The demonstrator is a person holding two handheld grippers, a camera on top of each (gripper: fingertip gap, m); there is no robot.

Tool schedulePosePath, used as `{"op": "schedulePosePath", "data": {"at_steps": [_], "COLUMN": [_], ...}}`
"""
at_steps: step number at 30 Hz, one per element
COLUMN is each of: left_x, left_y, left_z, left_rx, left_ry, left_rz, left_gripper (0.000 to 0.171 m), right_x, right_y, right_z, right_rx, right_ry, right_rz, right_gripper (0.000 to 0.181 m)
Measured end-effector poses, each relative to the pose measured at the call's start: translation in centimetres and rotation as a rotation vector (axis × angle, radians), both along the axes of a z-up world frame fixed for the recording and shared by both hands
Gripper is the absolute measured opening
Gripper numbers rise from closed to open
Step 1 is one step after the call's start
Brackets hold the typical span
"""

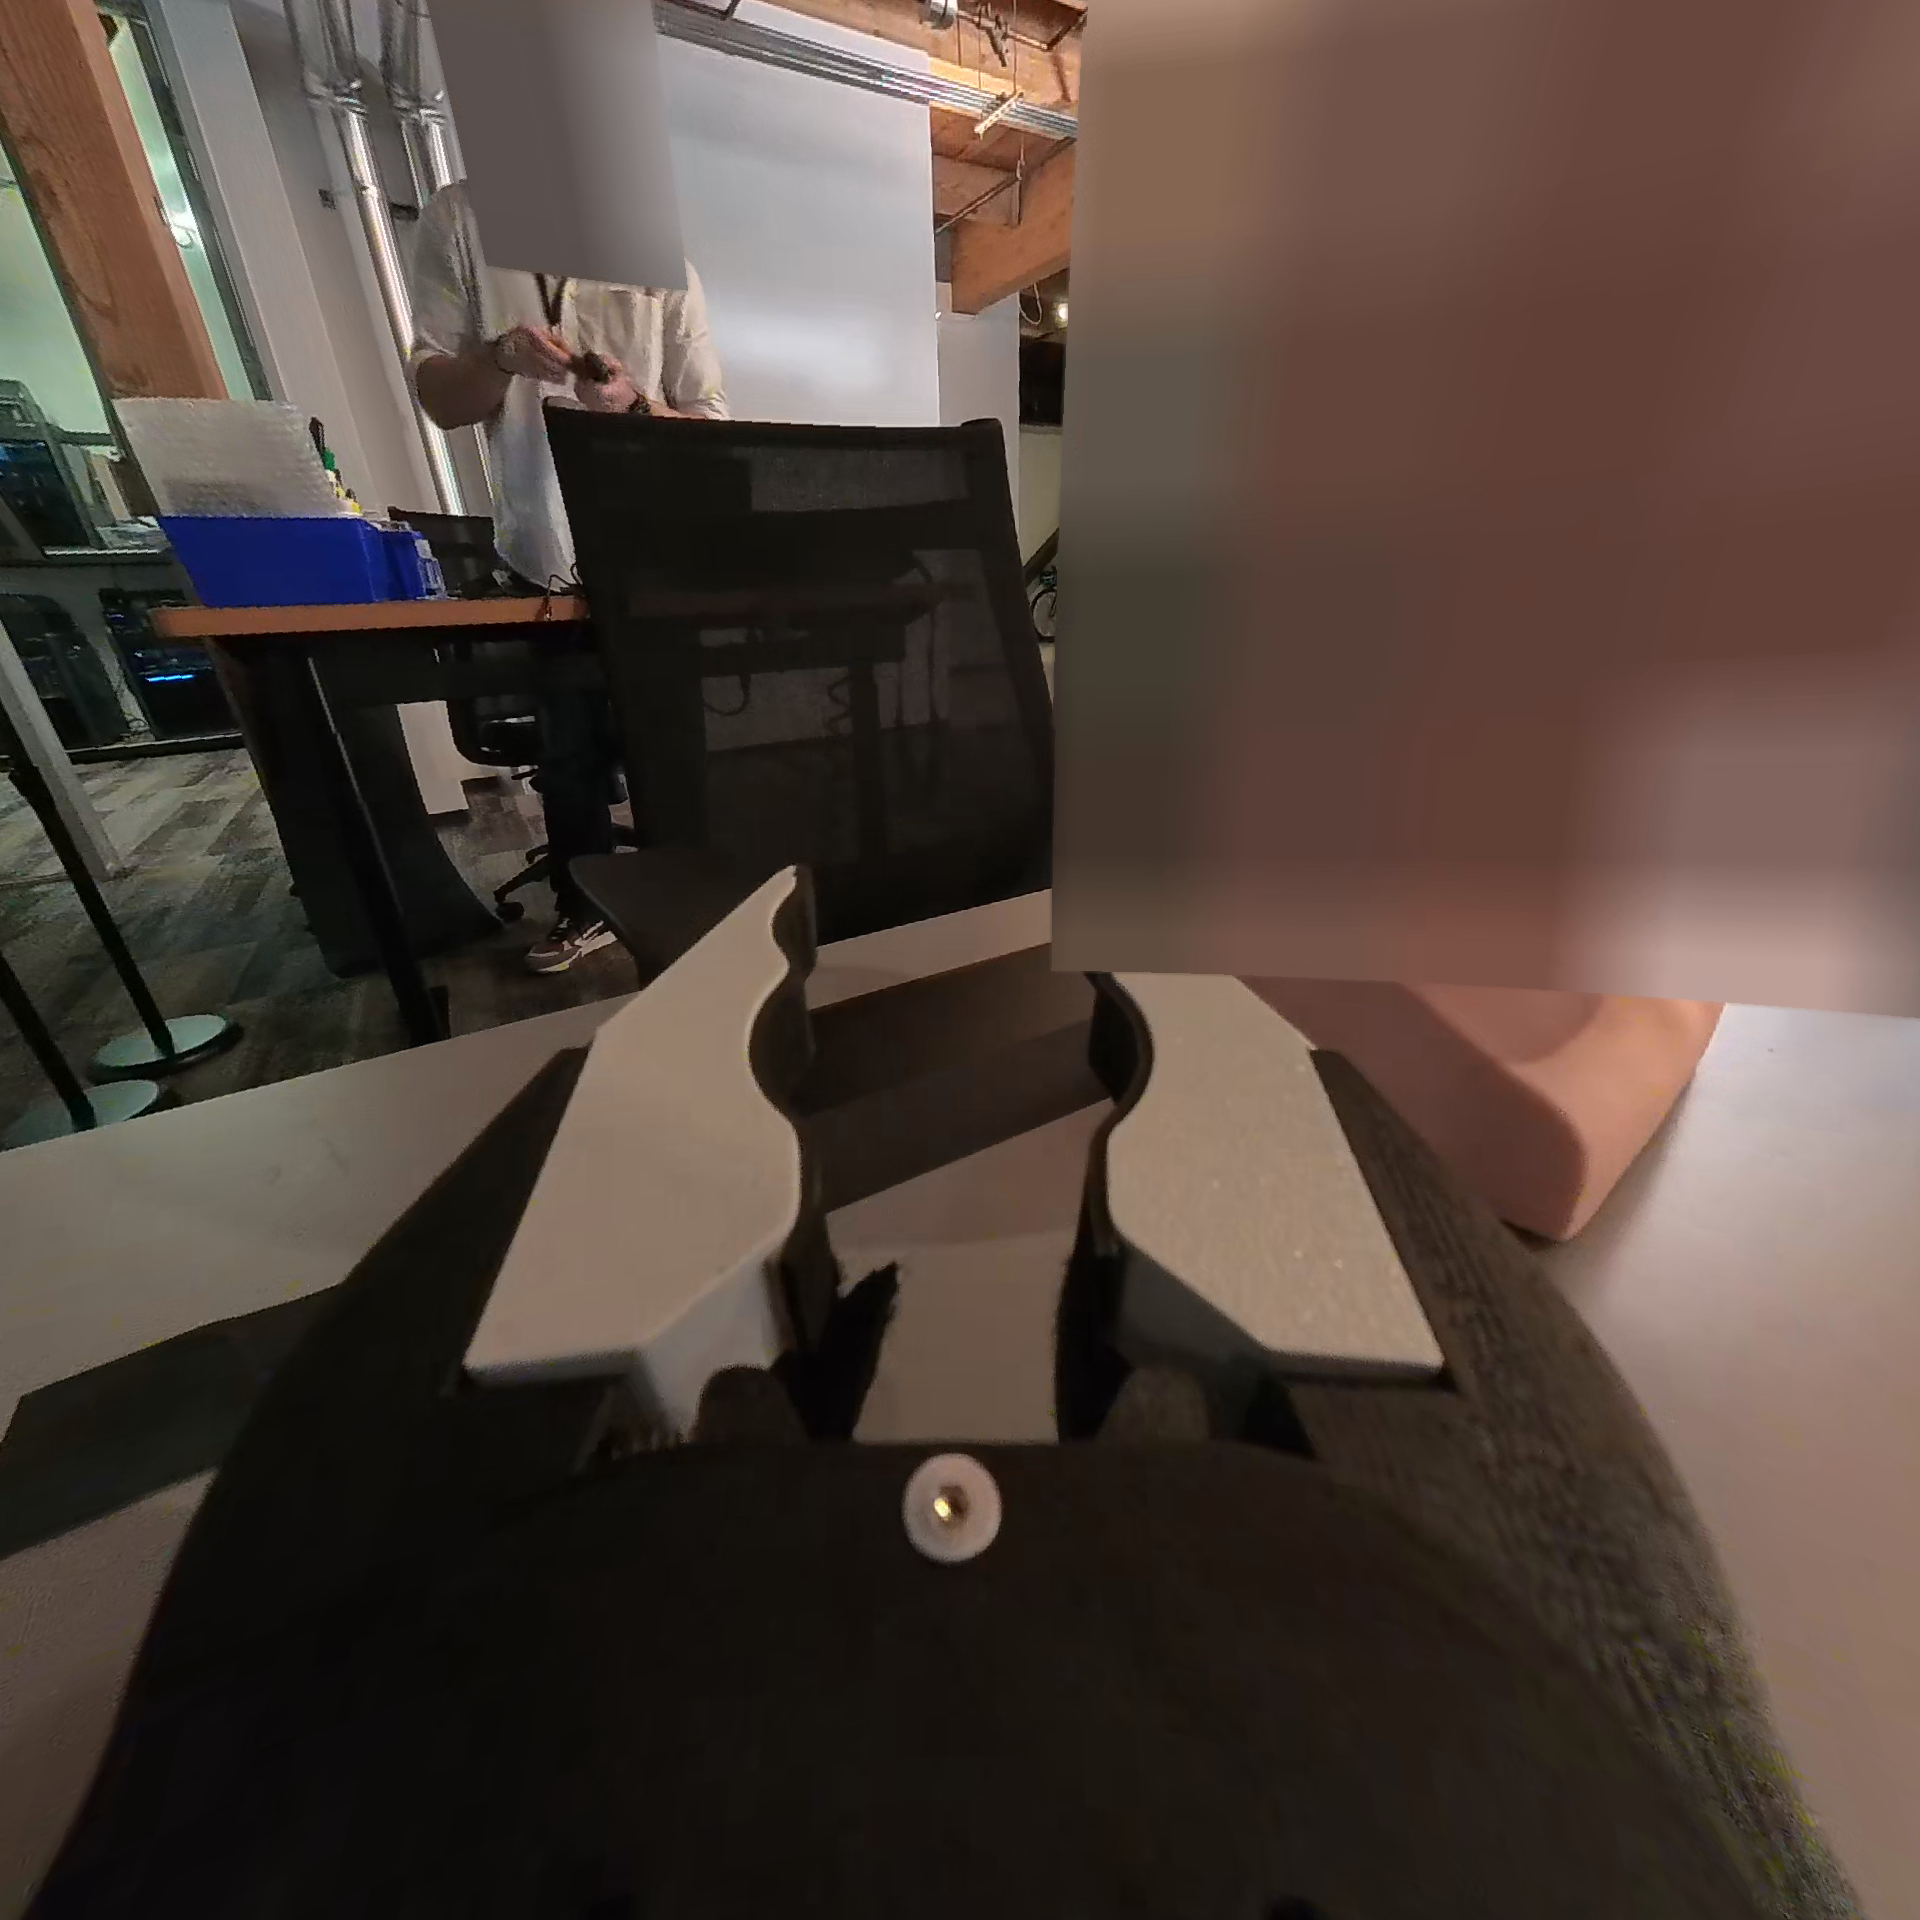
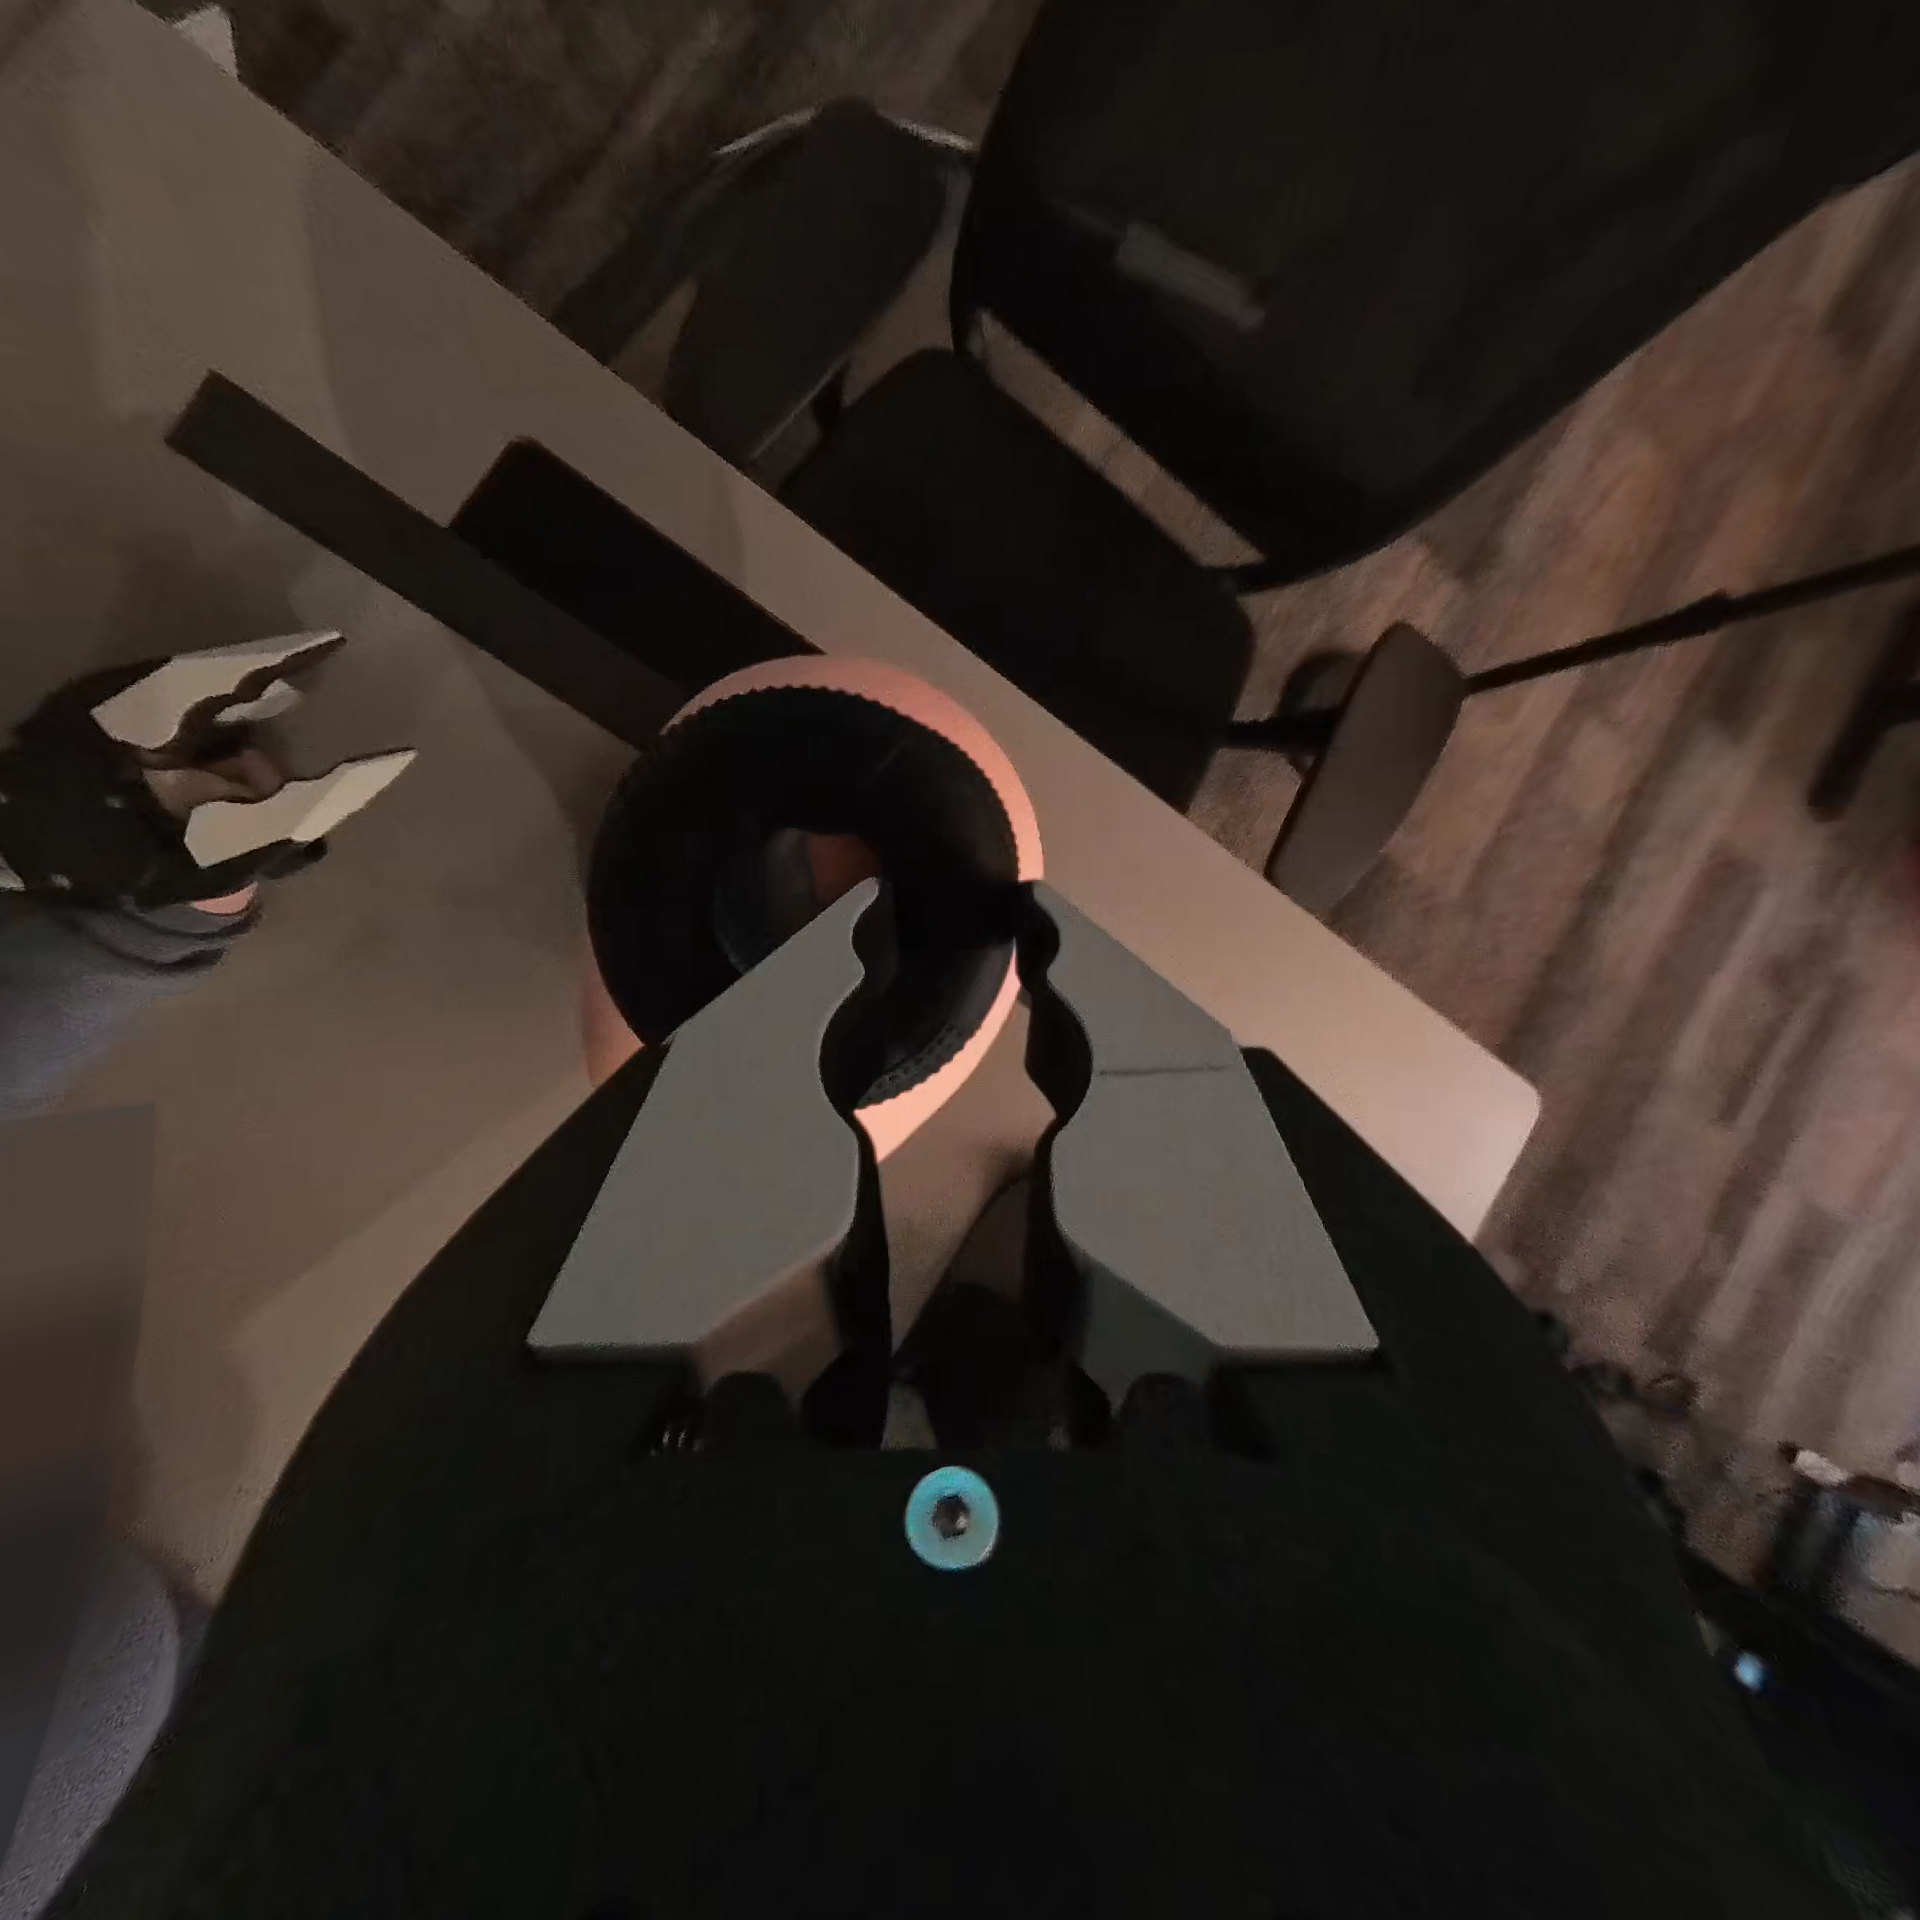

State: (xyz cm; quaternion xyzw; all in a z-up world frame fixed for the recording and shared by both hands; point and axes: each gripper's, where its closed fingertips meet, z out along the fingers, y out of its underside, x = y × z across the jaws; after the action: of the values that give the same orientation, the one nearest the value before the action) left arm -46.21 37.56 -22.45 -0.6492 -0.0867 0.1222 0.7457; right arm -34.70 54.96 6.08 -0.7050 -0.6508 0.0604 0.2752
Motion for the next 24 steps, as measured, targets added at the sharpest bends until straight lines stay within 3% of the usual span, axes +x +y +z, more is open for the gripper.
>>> {"op": "schedulePosePath", "data": {"at_steps": [9, 24], "left_x": [-0.1, -0.3], "left_y": [0.1, 0.1], "left_z": [-0.1, -0.1], "left_rx": [-0.006, -0.002], "left_ry": [0.004, -0.011], "left_rz": [0.003, 0.002], "left_gripper": [0.051, 0.051], "right_x": [0.0, 0.1], "right_y": [2.1, 2.3], "right_z": [-2.9, -4.3], "right_rx": [-0.067, -0.084], "right_ry": [-0.145, -0.149], "right_rz": [-0.102, -0.103], "right_gripper": [0.020, 0.029]}}
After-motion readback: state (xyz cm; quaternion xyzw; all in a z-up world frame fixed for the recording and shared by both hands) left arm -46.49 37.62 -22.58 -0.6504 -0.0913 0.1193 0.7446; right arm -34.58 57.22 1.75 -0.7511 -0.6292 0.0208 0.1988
